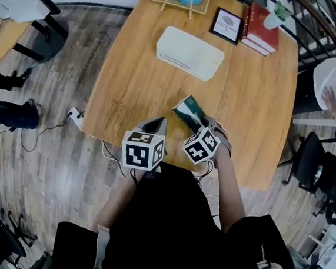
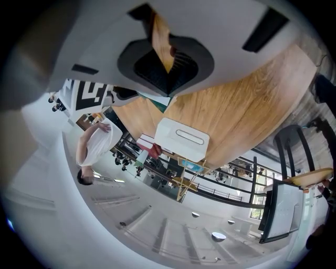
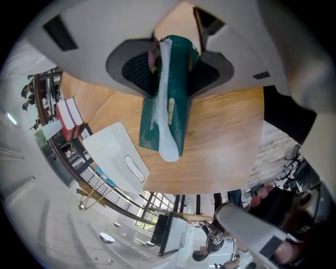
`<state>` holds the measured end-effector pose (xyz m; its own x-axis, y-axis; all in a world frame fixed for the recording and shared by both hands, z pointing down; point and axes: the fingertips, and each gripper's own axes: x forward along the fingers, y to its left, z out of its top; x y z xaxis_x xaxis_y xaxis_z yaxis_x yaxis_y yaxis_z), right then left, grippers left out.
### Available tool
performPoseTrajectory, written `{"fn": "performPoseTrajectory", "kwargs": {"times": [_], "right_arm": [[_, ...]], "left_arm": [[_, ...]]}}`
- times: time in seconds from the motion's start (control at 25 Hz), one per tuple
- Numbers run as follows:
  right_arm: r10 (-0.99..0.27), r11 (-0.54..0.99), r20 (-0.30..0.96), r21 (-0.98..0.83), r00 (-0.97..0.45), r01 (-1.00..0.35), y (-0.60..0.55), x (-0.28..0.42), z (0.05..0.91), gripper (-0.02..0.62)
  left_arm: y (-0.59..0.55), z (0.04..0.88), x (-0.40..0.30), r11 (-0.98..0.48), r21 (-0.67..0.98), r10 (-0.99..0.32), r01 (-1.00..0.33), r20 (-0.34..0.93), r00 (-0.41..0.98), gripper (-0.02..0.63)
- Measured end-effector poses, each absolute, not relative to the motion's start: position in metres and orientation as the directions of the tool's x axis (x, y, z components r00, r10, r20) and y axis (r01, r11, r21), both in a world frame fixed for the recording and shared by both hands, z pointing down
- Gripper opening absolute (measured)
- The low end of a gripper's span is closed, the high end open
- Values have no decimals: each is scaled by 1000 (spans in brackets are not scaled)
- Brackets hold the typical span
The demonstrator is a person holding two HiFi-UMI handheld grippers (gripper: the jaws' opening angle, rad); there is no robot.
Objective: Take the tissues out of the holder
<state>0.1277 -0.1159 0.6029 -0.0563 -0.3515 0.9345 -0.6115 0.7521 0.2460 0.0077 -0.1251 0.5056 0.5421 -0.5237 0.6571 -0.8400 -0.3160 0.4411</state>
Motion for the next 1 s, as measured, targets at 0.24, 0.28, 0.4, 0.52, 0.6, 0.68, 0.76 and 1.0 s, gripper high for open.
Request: {"fn": "performPoseTrajectory", "kwargs": {"times": [0.24,0.28,0.4,0.52,0.6,0.68,0.76,1.0], "right_arm": [[-366,758,928,256,-66,-601,-115,126,604,235],[-368,759,926,250,-79,-601,-115,125,603,239],[-393,756,913,252,-111,-604,-115,126,599,253],[-449,733,883,276,-138,-622,-115,124,587,258],[-497,708,849,278,-178,-649,-116,122,571,258],[-560,675,797,280,-226,-683,-117,120,547,258],[-631,629,723,266,-281,-730,-118,118,517,256],[-815,351,455,-106,-360,-930,-117,146,440,38]], "left_arm": [[-125,506,5,-315,445,-525,-838,654,545,11],[-125,506,4,-315,445,-524,-838,654,545,11],[-125,506,4,-318,445,-522,-837,655,546,11],[-123,506,4,-322,446,-518,-835,655,550,11],[-123,507,4,-326,447,-515,-833,655,552,11],[-123,507,5,-330,449,-511,-831,655,557,11],[-123,507,8,-336,451,-507,-826,653,563,11],[-121,503,26,-384,439,-494,-812,646,582,11]]}}
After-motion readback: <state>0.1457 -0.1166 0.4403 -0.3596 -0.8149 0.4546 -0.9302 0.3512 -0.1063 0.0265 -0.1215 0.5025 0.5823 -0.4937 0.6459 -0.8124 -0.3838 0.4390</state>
